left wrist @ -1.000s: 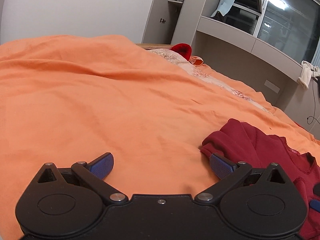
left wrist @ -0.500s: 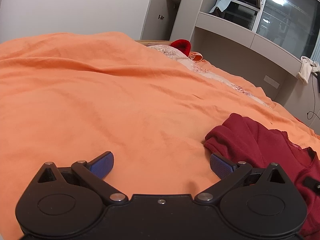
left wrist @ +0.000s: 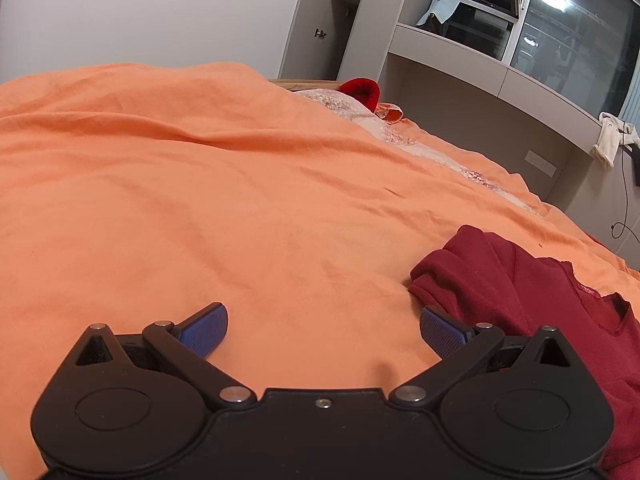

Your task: Fold small clothes

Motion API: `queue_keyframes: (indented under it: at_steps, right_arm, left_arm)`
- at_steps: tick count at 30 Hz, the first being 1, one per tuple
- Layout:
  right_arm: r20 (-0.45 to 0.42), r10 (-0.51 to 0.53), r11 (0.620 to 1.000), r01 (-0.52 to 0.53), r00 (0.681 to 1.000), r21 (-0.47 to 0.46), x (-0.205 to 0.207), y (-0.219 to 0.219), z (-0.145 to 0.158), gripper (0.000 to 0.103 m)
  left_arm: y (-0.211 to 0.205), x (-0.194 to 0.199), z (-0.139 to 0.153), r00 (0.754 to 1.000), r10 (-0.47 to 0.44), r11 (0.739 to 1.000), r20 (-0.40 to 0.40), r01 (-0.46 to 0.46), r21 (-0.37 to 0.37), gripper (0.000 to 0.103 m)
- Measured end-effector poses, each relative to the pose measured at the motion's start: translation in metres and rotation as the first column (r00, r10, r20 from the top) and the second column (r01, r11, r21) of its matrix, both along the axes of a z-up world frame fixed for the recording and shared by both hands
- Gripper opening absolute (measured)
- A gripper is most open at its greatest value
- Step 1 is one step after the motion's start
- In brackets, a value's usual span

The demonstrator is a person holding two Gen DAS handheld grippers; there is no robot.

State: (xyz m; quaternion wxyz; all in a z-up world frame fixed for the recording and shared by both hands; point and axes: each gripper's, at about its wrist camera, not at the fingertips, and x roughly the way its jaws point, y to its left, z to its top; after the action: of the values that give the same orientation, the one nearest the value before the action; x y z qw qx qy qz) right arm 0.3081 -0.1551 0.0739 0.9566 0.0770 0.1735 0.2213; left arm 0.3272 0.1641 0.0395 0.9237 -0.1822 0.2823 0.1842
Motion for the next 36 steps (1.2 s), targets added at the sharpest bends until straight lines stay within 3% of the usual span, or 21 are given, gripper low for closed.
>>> queue_keyframes:
  at_steps: [2,4,5,7,13,14,19,23,27,29,31,32,36]
  right_arm:
    - [-0.028,0.034,0.998,-0.035,0.999,-0.046,-0.013,0.004,-0.010,0.009]
    - [-0.074,0.068,0.996,-0.072,0.995,-0.051,-0.024,0.005,-0.018,0.017]
    - [-0.099,0.086,0.995,-0.091,0.991,-0.044,-0.027,0.004,-0.022,0.024]
    - [-0.136,0.115,0.993,-0.118,0.984,-0.015,-0.033,-0.001,-0.030,0.057]
    - [-0.185,0.144,0.985,-0.122,0.972,0.125,-0.037,-0.021,-0.028,0.086]
    - [-0.174,0.141,0.984,-0.118,0.975,0.136,-0.037,-0.025,-0.026,0.086]
    - [-0.097,0.071,0.995,-0.063,0.993,0.082,-0.020,-0.029,-0.010,0.086]
    - [-0.201,0.127,0.992,-0.122,0.971,0.036,0.017,-0.011,-0.017,0.081]
    - [-0.232,0.132,0.991,-0.133,0.964,0.009,0.030,-0.001,-0.028,0.058]
    - [-0.179,0.117,0.992,-0.123,0.977,-0.022,0.024,0.002,-0.026,0.049]
    - [-0.113,0.133,0.988,-0.140,0.985,-0.061,0.015,0.007,-0.021,0.026]
    - [-0.090,0.164,0.981,-0.172,0.982,-0.089,0.009,0.011,-0.019,0.021]
    - [-0.101,0.328,0.922,-0.342,0.939,-0.181,-0.010,0.034,-0.018,0.014]
  left_arm:
    - [-0.001,0.000,0.000,1.000,0.000,1.000,-0.004,0.000,0.006,0.102]
    - [-0.001,-0.001,-0.001,1.000,-0.002,1.000,-0.007,0.002,0.010,0.102]
    - [-0.001,0.000,-0.001,1.000,-0.003,1.000,-0.010,0.003,0.012,0.102]
    - [-0.001,0.000,-0.001,1.000,-0.003,1.000,-0.012,0.004,0.012,0.102]
    - [-0.001,0.000,-0.002,1.000,-0.003,1.000,-0.007,0.003,0.004,0.102]
    - [0.000,0.000,-0.002,1.000,-0.003,1.000,-0.007,0.003,0.003,0.102]
    - [-0.001,0.001,-0.004,1.000,-0.003,1.000,-0.015,0.003,0.015,0.102]
    - [-0.001,0.001,-0.004,1.000,-0.001,1.000,-0.021,0.002,0.015,0.102]
    - [0.000,0.002,-0.004,1.000,-0.001,1.000,-0.026,0.002,0.009,0.102]
    - [0.000,0.002,-0.005,1.000,-0.001,1.000,-0.026,0.001,0.011,0.102]
    - [0.000,0.003,-0.005,1.000,-0.001,1.000,-0.027,0.001,0.012,0.102]
    - [0.000,0.003,-0.005,1.000,-0.001,1.000,-0.027,0.001,0.013,0.102]
    - [-0.001,0.003,-0.005,1.000,0.000,1.000,-0.027,0.001,0.014,0.102]
